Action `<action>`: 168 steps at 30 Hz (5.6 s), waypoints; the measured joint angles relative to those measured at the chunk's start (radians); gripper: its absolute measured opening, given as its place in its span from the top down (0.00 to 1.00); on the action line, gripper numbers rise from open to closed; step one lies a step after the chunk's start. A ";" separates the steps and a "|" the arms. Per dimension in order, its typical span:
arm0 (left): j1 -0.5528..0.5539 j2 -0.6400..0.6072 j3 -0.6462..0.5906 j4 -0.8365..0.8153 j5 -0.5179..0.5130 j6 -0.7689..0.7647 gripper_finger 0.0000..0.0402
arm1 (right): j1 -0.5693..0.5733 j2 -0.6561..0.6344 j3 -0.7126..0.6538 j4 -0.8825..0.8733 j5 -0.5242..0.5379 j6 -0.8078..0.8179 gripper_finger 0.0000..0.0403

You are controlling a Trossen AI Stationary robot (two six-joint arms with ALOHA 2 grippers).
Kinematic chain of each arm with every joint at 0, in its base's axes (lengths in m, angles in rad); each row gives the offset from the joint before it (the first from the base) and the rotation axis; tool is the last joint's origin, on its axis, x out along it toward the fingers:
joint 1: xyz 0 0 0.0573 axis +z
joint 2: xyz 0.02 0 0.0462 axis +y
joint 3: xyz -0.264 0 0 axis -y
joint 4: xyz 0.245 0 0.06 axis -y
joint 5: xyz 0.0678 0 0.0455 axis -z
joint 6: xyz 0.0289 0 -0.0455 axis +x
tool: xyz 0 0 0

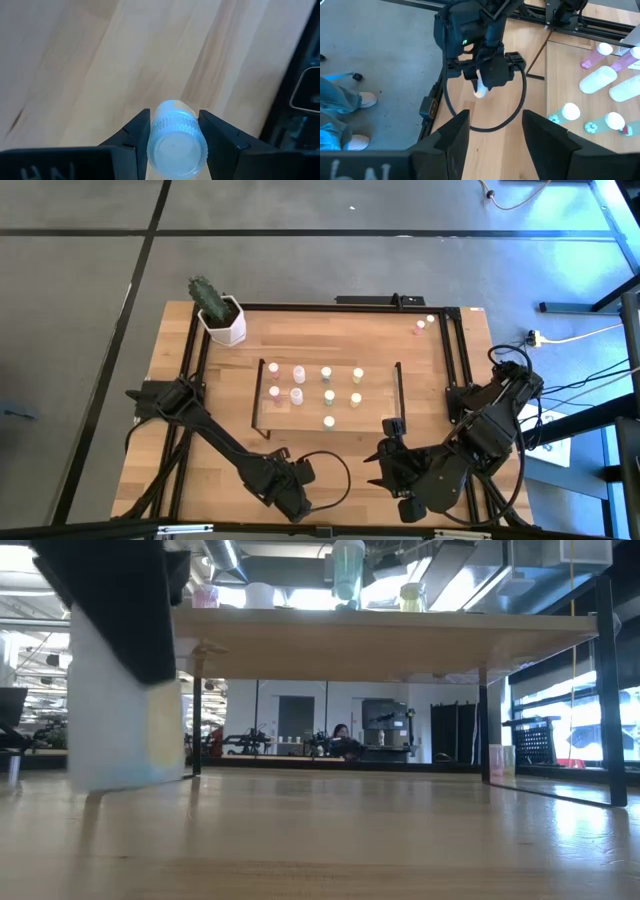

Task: Pick and place medicine bottles onto shelf by color
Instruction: Put the white pill bottle on the shelf aligned with the other white pill bottles

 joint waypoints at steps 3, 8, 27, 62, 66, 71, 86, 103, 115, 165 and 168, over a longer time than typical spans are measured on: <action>0.002 0.014 0.000 -0.002 0.012 0.000 0.67 | 0.000 0.000 0.000 0.001 0.000 0.000 0.55; 0.009 0.018 0.000 0.015 0.017 0.000 0.65 | 0.000 0.000 0.001 0.005 -0.001 0.000 0.55; 0.022 0.018 0.000 0.003 0.015 -0.004 0.35 | 0.000 0.000 0.001 0.004 -0.001 0.000 0.55; 0.005 0.010 0.001 -0.068 0.076 -0.056 0.70 | 0.000 0.000 0.001 0.004 0.000 0.000 0.55; -0.006 0.009 0.051 -0.115 0.087 -0.052 0.70 | 0.000 0.000 0.000 0.004 0.000 0.000 0.55; -0.023 0.008 0.189 -0.234 0.095 -0.034 0.70 | 0.000 0.000 0.000 0.004 0.000 0.000 0.55; 0.011 0.007 0.712 -0.742 -0.026 -0.019 0.70 | 0.000 0.000 0.000 0.005 0.000 0.000 0.55; 0.197 -0.016 0.699 -0.739 -0.025 0.101 0.70 | 0.000 0.000 0.000 0.005 -0.001 0.000 0.55; 0.227 -0.027 0.612 -0.739 -0.033 0.082 0.70 | 0.000 0.000 0.000 0.005 -0.001 0.000 0.55; 0.296 -0.109 0.448 -0.693 -0.007 -0.002 0.70 | 0.000 0.000 0.000 0.006 0.000 0.000 0.55; 0.294 -0.109 0.448 -0.693 -0.007 -0.006 0.70 | 0.000 0.000 0.000 0.006 0.000 0.000 0.55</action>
